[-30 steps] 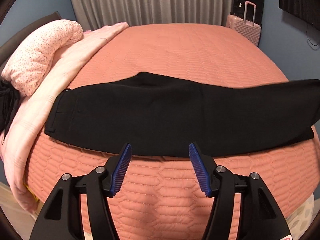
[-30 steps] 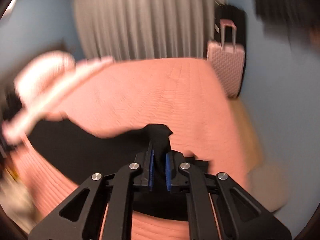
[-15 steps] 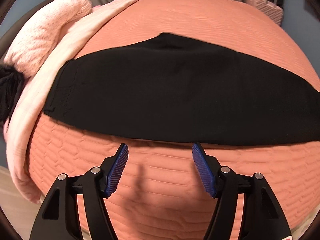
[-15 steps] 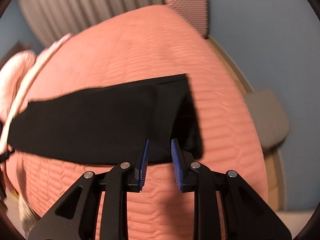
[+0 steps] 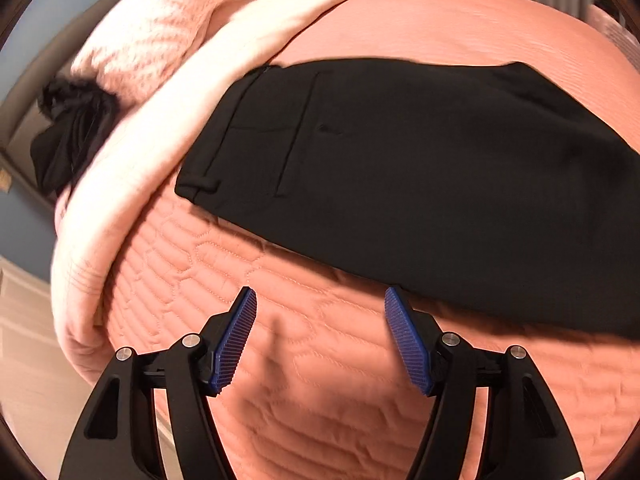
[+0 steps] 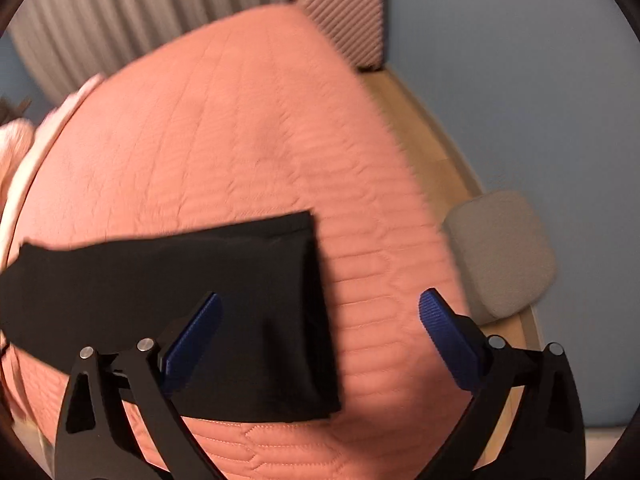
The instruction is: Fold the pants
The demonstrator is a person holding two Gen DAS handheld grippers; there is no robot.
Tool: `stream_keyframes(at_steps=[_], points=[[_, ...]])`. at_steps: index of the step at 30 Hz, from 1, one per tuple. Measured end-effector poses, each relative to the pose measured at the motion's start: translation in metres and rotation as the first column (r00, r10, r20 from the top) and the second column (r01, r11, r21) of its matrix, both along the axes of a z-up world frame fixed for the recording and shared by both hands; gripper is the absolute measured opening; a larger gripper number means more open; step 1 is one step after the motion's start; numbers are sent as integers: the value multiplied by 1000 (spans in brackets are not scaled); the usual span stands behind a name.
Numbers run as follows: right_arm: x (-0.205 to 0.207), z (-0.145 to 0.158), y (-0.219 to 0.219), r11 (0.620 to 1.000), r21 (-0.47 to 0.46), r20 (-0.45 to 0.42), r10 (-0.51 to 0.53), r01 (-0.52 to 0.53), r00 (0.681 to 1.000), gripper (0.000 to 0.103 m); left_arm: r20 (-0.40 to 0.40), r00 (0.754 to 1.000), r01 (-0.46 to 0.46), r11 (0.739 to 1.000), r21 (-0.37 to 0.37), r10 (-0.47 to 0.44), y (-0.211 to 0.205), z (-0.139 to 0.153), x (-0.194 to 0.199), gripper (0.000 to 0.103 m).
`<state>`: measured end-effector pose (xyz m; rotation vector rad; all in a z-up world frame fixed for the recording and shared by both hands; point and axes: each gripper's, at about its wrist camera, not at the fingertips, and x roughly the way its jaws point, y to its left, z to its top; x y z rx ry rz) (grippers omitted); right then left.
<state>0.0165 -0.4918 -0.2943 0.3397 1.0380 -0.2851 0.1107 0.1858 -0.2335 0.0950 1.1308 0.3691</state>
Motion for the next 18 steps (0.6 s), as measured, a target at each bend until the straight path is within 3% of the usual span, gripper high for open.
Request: stream_keyframes(at_steps=[2,4,5,6,7,9,11,12,13,15,17,18], points=[[13,-9,-3,998,67,3,-8,8,1000,97,9,1000,-26,1000,-8,27,8,-5,6,67],[25,-13,-2,995,102,15,2,-4,1000,90,-5,999,-43,999,-32,43,19,-12,14,77],[31,-9,3,990,133,28,36,-40,999,54,-1,999,-46,998,-45,46,22,-13,16,78],[31,0,8,991,120,58,47,-54,997,48,10,999,-39,998,-52,40,24,-12,18,79],[25,18,14,994,74,143,68,-79,987,48,19,999,-29,999,-44,30,24,-12,20,82],[11,36,18,997,-16,233,76,-74,969,46,31,1000,-1,1000,-4,1,22,-11,24,85],[9,18,5,996,-92,112,25,-15,993,46,34,999,12,1000,17,-13,20,-13,26,87],[8,-4,-8,996,-87,-31,-23,20,999,46,38,999,12,1000,14,-13,21,-13,27,87],[3,-12,-14,993,-108,-92,-65,55,994,46,43,999,9,1000,11,-10,22,-12,25,87],[-15,-2,-6,991,-116,-29,-69,65,997,48,46,999,-1,999,45,-1,24,-8,19,87],[-31,13,12,996,-67,64,-54,59,996,51,57,998,-28,995,93,23,30,-3,9,87],[-37,19,24,997,-52,92,-45,50,995,64,68,997,-48,993,107,41,36,0,1,86]])
